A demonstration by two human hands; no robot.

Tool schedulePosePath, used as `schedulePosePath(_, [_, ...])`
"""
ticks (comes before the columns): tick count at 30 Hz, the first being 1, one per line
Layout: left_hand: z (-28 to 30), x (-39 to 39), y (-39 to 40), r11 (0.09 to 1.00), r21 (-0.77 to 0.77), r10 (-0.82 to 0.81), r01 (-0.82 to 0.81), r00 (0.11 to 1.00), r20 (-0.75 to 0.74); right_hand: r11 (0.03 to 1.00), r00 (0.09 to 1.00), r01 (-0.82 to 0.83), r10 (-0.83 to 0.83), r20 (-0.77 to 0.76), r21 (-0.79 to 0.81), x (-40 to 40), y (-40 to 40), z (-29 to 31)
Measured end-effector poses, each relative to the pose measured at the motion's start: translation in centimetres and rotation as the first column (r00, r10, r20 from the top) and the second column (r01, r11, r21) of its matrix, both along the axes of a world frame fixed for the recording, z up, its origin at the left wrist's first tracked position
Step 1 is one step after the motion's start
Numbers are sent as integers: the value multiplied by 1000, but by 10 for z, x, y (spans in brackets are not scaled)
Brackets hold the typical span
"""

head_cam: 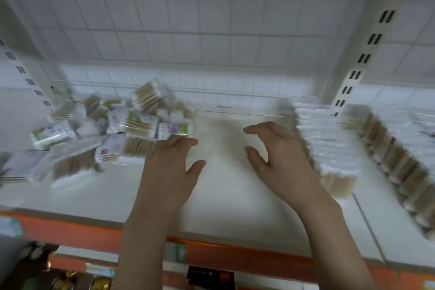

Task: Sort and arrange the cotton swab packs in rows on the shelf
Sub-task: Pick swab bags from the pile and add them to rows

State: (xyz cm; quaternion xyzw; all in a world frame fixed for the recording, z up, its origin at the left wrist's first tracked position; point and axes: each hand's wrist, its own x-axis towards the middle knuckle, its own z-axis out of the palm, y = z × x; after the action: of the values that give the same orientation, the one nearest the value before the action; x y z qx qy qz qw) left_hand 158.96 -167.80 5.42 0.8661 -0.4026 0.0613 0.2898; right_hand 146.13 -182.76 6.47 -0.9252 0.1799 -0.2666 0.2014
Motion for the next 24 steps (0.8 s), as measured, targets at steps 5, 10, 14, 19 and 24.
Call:
schedulePosePath(5, [1,52,35,997,9,78,-78,997,15,998,998,-57,57,-38,10,52,23,-10])
schedulePosePath(10, [3,95,51,992,-57,110,-110,994,-1,998,995,-56,56,-89,-3,93,32,-19])
schedulePosePath(14, [4,126,53,987,-70,145,-144,989,6,999,988,-34,34,-153,-1,119,31,-26])
schedulePosePath(19, [2,158,46,995,44,94,-91,993,-69,1000,958,8,-1,-287,21,136,25,-30])
schedulePosePath(24, [1,180,37,977,201,-48,74,990,-131,995,944,33,1,-331,96,143,22,-37])
